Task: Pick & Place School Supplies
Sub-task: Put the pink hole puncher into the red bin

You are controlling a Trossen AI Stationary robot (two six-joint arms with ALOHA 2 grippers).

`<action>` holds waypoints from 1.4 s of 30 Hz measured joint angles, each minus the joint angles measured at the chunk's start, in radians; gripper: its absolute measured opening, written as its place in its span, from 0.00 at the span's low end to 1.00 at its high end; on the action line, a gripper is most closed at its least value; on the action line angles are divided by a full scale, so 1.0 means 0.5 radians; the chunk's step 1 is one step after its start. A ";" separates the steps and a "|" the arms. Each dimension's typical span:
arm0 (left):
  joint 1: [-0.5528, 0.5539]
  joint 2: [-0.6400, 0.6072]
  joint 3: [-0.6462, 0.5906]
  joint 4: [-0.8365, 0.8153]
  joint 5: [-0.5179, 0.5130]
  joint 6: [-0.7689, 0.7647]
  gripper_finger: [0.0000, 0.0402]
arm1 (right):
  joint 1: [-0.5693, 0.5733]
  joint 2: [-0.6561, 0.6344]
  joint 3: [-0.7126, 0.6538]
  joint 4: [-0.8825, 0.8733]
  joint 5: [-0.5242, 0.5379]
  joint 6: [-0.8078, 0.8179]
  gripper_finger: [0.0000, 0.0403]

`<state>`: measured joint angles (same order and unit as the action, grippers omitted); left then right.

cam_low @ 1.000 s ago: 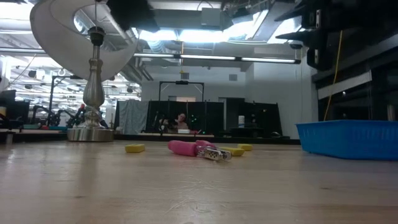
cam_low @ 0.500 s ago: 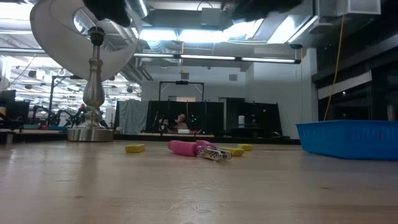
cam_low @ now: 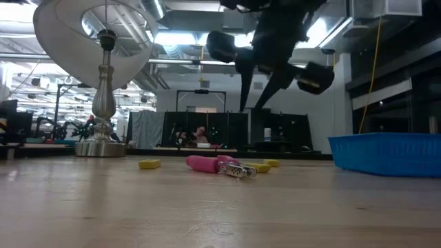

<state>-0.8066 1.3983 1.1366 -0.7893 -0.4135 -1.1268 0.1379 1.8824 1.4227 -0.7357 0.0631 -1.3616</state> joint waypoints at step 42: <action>-0.270 -0.002 0.025 -0.117 -0.027 -0.514 0.35 | -0.037 0.358 0.004 0.445 -0.255 0.378 0.19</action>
<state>-0.9417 1.3975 1.1492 -0.8478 -0.4270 -1.3840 0.1193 2.0615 1.4249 -0.5132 -0.0646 -1.1725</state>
